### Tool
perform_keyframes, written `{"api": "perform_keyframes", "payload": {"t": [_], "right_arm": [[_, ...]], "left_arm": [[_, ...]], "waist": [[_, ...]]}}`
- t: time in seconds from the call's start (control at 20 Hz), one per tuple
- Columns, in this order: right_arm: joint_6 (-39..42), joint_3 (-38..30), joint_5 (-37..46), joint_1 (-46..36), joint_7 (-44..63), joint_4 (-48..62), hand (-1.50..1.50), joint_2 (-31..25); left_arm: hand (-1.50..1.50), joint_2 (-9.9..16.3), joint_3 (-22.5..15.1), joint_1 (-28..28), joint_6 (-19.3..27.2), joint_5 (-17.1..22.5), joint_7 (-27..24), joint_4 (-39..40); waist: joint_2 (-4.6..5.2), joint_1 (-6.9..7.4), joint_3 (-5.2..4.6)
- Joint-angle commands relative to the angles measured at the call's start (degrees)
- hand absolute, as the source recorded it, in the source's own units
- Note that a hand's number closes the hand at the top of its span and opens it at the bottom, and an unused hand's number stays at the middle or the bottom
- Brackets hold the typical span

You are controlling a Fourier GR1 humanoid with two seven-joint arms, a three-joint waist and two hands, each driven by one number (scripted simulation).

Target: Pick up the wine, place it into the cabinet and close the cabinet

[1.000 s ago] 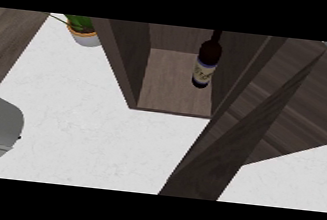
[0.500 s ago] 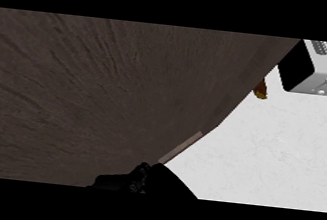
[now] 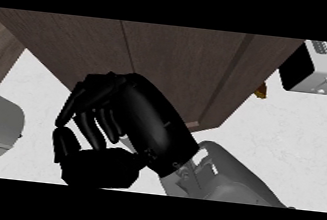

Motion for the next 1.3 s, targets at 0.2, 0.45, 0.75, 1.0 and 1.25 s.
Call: {"api": "perform_keyframes", "payload": {"t": [0.2, 0.45, 0.75, 1.0, 1.25], "right_arm": [[6.3, -10.2, -0.4, -4.5, -8.5, 13.2, 1.50, -2.2], [9.8, -16.4, -1.9, -8.3, -15.3, 24.6, 1.50, -2.8], [12.0, -18.6, -0.5, -8.9, -18.7, 27.9, 1.50, -5.9], [14.1, -20.2, -0.5, -8.7, -24.5, 32.5, 1.50, -8.8], [14.0, -21.8, -0.6, -12.8, -25.1, 37.1, 1.50, -8.7]], "left_arm": [[-1.50, -2.1, -1.0, -2.7, -0.1, -1.8, 5.8, -0.7], [-1.50, -4.0, -6.6, -7.9, 5.7, -5.4, 9.5, -4.3], [-1.50, -6.6, -8.9, -12.3, 7.2, -8.8, 10.3, -0.2], [-1.50, -7.9, -11.7, -18.0, 11.3, -10.1, 11.7, 1.7], [-1.50, -9.1, -14.1, -19.4, 12.2, -11.4, 12.3, 1.7]], "waist": [[0.10, -1.17, 0.05], [0.31, -1.25, 0.07], [0.21, -1.59, 0.06], [0.81, -2.35, 0.08], [0.96, -1.37, 0.01]]}}
